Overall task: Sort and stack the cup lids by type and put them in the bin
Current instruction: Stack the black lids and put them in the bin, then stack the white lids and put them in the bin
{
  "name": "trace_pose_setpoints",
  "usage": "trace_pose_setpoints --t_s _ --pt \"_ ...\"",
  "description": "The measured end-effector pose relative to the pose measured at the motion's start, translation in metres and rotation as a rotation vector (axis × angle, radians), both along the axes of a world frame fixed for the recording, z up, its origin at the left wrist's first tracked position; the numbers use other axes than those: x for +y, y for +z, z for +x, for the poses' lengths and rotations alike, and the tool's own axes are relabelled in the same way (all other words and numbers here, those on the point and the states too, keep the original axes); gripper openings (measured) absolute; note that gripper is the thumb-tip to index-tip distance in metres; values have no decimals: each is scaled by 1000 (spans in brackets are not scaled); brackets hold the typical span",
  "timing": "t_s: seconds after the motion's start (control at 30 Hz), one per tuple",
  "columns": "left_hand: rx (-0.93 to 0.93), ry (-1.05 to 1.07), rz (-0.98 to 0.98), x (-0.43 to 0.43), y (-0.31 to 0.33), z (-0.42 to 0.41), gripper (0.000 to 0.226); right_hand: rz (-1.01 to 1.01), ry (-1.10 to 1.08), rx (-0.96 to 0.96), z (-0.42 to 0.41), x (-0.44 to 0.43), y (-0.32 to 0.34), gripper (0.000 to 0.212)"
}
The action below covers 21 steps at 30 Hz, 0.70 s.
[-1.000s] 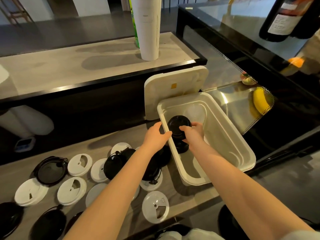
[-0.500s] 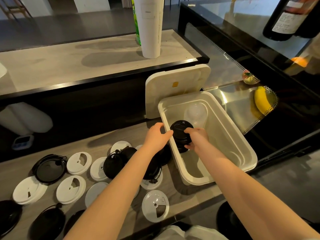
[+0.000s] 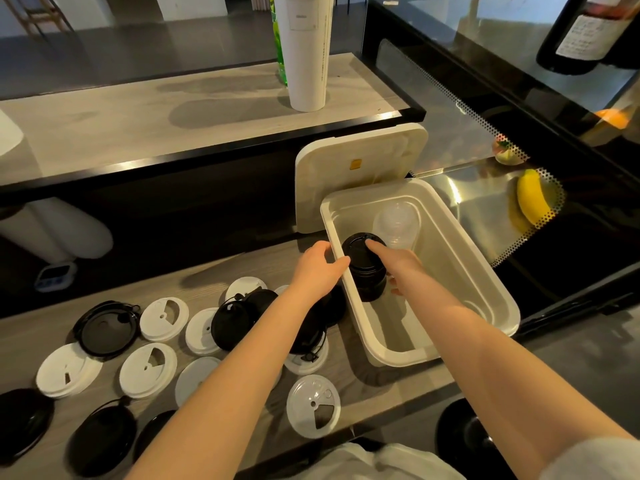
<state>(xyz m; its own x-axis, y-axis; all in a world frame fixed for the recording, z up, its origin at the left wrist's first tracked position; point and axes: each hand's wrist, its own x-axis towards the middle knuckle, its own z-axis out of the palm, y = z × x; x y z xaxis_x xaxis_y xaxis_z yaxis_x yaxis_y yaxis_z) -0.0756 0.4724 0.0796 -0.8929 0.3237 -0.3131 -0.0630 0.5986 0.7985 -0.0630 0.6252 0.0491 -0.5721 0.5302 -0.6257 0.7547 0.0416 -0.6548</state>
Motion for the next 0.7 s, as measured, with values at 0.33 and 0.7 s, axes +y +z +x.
trace_pose_setpoints --t_s 0.33,0.7 --pt "32 -40 -72 0 3 -2 46 -16 13 2 -6 -10 6 65" --pt "276 -341 -590 -55 28 -17 59 576 376 99 31 -9 46 36"
